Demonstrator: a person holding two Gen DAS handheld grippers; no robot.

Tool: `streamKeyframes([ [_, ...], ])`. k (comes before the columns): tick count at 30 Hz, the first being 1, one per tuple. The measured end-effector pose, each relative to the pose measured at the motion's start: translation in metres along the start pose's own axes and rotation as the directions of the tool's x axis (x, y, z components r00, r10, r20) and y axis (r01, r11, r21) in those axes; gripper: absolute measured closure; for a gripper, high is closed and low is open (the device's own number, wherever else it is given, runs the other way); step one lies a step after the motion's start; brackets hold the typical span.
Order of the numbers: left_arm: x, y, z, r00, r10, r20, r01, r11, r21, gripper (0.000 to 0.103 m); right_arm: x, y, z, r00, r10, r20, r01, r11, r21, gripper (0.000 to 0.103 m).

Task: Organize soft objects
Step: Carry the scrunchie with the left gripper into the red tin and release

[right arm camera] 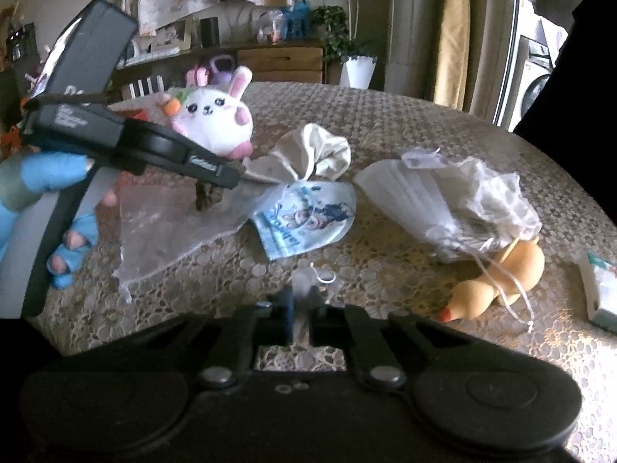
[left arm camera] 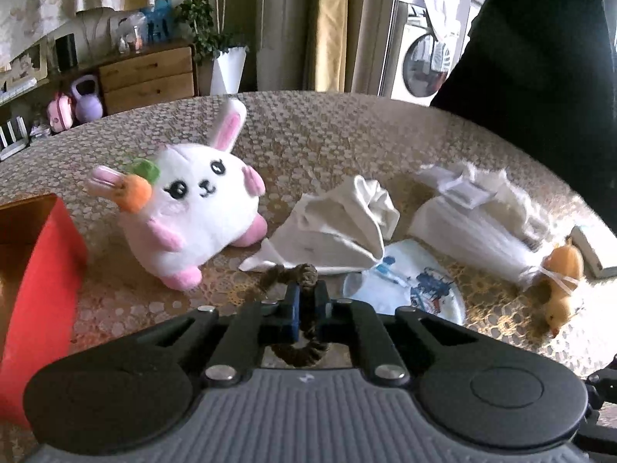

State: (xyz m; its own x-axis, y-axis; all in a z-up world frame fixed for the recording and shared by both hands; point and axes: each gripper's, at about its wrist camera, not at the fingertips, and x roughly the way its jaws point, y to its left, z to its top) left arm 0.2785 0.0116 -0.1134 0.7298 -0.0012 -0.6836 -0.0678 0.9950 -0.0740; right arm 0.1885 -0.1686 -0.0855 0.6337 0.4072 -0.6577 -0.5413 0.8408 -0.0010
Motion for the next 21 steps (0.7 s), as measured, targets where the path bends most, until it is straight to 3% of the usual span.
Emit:
streamKeyframes([
  [13,-0.074,0.026,0.017,0.995,-0.074,0.065,0.078,0.996,-0.052,0.097,-0.057,0.018,0.032,0.996,0.017,0.088,-0.016,1.0,-0.014,0.099],
  [21,-0.124,0.061,0.021,0.99,-0.09,0.104,0.099,0.991,-0.088,0.096,-0.078,0.042,0.063,0.988,0.078,0.136,-0.076,0.997,-0.017,0.099],
])
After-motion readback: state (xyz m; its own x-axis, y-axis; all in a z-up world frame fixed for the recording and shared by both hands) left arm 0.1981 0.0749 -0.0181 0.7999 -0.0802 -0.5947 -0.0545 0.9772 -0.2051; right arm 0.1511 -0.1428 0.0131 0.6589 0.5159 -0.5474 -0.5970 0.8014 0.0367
